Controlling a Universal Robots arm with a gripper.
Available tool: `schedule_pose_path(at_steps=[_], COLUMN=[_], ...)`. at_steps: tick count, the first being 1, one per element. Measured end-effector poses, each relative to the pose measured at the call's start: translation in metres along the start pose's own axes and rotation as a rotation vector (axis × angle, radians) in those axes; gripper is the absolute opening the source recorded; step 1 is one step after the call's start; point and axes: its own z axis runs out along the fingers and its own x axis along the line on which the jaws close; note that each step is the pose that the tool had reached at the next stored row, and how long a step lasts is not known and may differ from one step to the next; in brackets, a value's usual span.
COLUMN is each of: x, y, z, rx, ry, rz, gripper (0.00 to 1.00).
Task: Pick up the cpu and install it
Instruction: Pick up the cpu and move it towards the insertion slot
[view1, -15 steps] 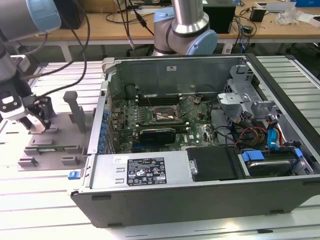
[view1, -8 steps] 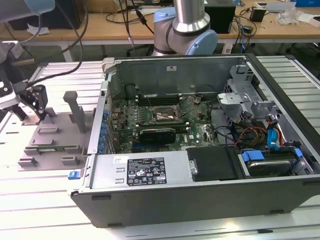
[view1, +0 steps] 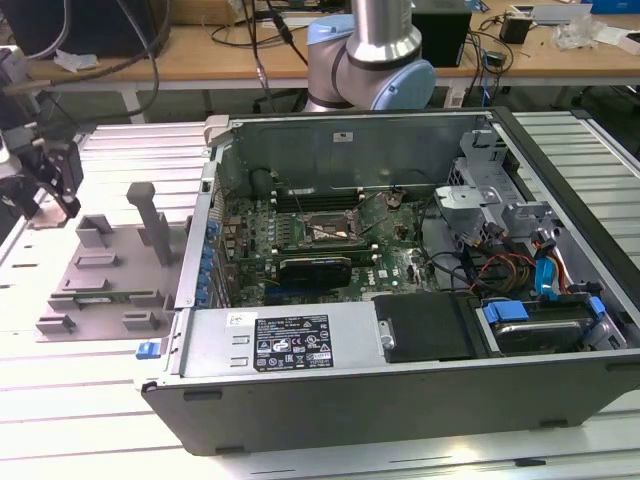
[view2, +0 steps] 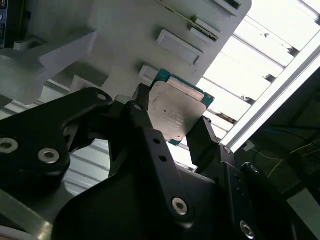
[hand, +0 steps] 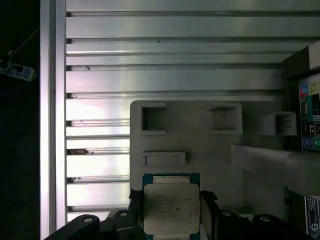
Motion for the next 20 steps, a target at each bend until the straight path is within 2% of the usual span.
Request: schedule_pose_path(at_steps=[5, 9, 13, 17, 19, 20], x=[-0.0006, -0.0011, -0.0022, -0.0028, -0.0032, -0.0032], y=[0.0012, 0.0025, 0.0044, 0.0054, 0.0061, 0.0061], z=[-0.0195, -0.0388, -0.0734, -0.0937, -0.1086, -0.1098], rx=[0.0001, 0.0000, 0.0000, 0.0000, -0.0001, -0.0001], ry=[-0.0011, -0.0015, -0.0023, -0.0028, -0.0032, -0.0034], rz=[0.000, 0.000, 0.000, 0.000, 0.000, 0.000], gripper=[0.54, 0.54, 0.54, 0.54, 0.54, 0.54])
